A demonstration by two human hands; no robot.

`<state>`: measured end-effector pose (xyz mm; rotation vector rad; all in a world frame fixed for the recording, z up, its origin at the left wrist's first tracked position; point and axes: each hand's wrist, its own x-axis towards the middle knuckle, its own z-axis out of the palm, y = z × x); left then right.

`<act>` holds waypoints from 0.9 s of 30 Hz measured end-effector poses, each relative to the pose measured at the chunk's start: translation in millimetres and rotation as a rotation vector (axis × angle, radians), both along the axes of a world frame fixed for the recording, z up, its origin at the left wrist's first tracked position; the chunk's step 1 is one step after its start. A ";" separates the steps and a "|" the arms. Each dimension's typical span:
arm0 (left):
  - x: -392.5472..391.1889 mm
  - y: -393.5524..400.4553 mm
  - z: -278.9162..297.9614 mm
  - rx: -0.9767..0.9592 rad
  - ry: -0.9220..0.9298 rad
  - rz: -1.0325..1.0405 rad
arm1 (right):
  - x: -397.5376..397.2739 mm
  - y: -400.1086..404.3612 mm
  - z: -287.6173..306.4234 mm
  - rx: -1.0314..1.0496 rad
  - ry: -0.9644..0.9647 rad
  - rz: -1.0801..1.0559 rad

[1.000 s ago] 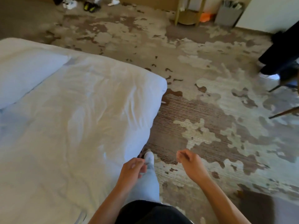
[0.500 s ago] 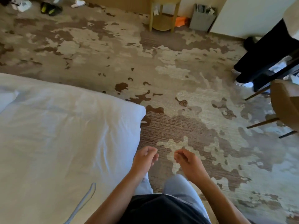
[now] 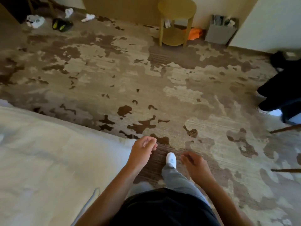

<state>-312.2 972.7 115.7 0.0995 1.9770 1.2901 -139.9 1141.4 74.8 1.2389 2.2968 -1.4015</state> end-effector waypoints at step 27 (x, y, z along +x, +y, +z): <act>-566.7 58.8 -0.6 0.021 -0.087 0.617 | -759.3 94.8 31.2 -0.060 0.039 0.725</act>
